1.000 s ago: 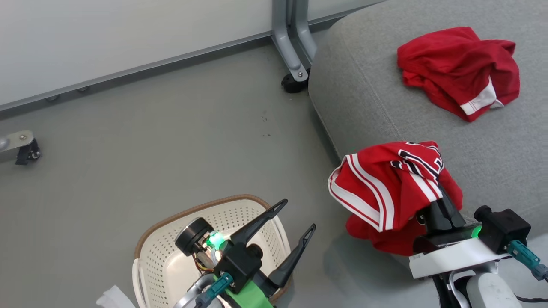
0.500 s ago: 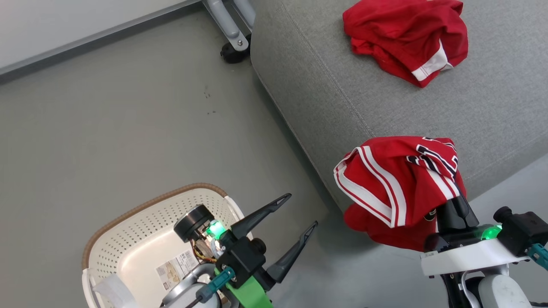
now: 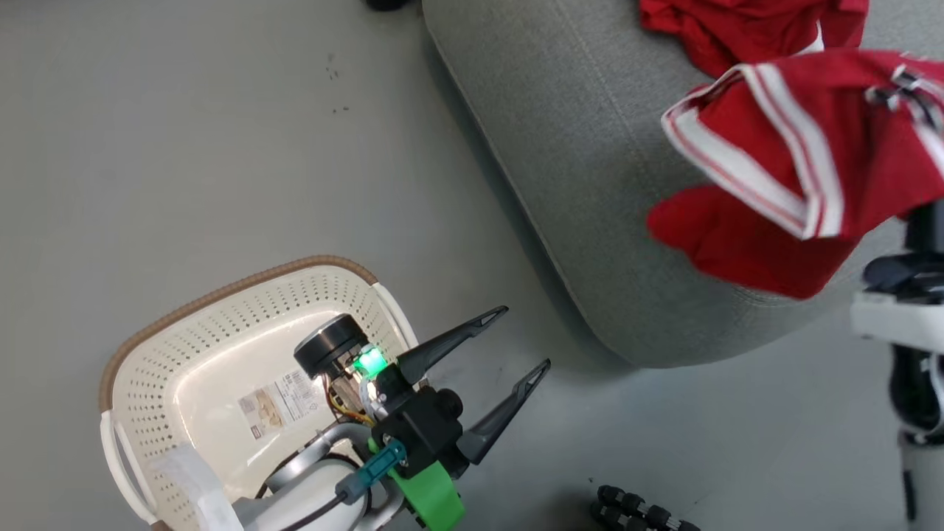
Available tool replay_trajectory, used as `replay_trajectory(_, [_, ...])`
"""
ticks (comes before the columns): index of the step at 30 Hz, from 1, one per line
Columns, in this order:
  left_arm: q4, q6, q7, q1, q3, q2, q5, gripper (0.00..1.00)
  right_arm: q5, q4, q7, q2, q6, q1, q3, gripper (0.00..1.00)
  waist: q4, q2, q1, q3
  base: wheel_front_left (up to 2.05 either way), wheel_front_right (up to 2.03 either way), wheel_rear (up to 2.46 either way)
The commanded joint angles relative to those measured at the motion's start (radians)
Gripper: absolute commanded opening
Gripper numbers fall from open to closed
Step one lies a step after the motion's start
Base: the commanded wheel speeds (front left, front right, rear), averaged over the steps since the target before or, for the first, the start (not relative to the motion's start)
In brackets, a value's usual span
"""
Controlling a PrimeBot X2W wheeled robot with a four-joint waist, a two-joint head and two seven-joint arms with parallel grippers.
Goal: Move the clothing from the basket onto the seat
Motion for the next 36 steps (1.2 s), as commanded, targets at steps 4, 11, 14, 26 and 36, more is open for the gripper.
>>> replay_trajectory(4, [-0.022, -0.004, 0.013, -0.046, 0.001, 0.039, -0.012, 1.00, 0.031, 0.025, -0.002, -0.127, -0.002, -0.157, -0.099, 0.00, 0.093, -0.0001, -0.0001, 0.142, 0.00, 0.00, 0.00])
replay_trajectory(11, [-0.060, -0.004, -0.012, -0.091, 0.015, 0.071, -0.006, 1.00, 0.077, 0.200, -0.002, -0.329, -0.002, -0.404, -0.237, 0.00, 0.176, -0.0001, -0.0001, 0.240, 0.00, 0.00, 0.00])
replay_trajectory(14, [-0.078, -0.003, -0.024, -0.105, 0.014, 0.070, -0.002, 1.00, 0.055, 0.333, -0.001, -0.404, -0.002, -0.497, -0.270, 0.00, 0.209, -0.0001, -0.0001, 0.269, 0.00, 0.00, 0.00])
replay_trajectory(26, [-0.083, 0.005, -0.035, -0.135, 0.014, 0.069, -0.008, 1.00, -0.113, 0.857, 0.000, -0.418, -0.002, -0.719, -0.416, 0.00, 0.280, -0.0001, -0.0001, 0.330, 0.00, 0.00, 0.00])
replay_trajectory(36, [-0.035, 0.022, -0.061, -0.105, 0.022, 0.019, -0.066, 1.00, -0.223, 0.761, -0.001, -0.263, -0.002, -0.641, -0.619, 1.00, 0.303, -0.0001, -0.0001, 0.256, 0.00, 0.00, 0.00])
